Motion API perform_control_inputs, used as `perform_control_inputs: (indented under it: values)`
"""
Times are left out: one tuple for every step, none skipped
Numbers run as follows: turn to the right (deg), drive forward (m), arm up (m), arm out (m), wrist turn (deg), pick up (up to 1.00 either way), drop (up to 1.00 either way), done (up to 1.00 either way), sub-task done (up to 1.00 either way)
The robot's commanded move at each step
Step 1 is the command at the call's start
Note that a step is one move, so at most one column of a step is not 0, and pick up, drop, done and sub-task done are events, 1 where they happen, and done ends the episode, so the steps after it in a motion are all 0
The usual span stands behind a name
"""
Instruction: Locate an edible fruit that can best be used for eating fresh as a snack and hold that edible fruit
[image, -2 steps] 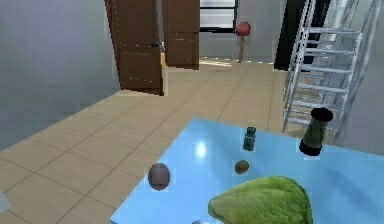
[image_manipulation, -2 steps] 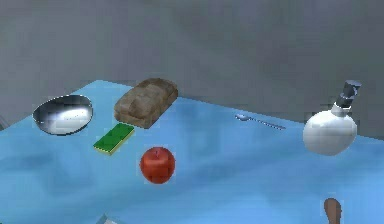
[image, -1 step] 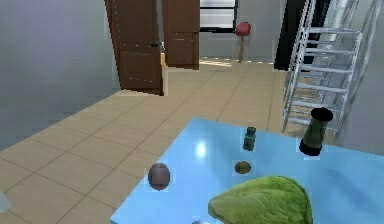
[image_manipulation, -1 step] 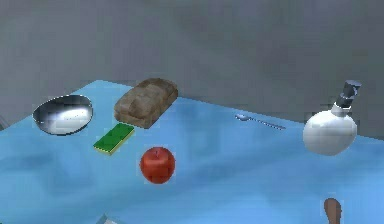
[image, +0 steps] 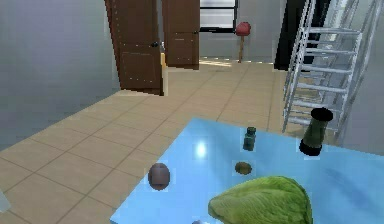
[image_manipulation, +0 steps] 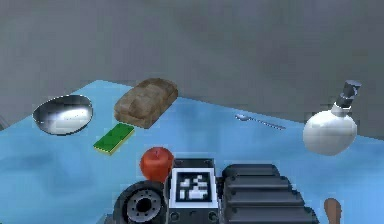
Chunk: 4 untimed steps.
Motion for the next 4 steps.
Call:
perform_control_inputs:
  values:
    - [0.0,0.00,0.00,0.08,0.0,0.00,0.00,0.00,0.00]
    - [0.0,0.00,0.00,0.00,45.0,0.00,0.00,0.00,0.00]
    - [0.0,0.00,0.00,0.00,45.0,0.00,0.00,0.00,0.00]
    - [0.0,0.00,0.00,0.00,45.0,0.00,0.00,0.00,0.00]
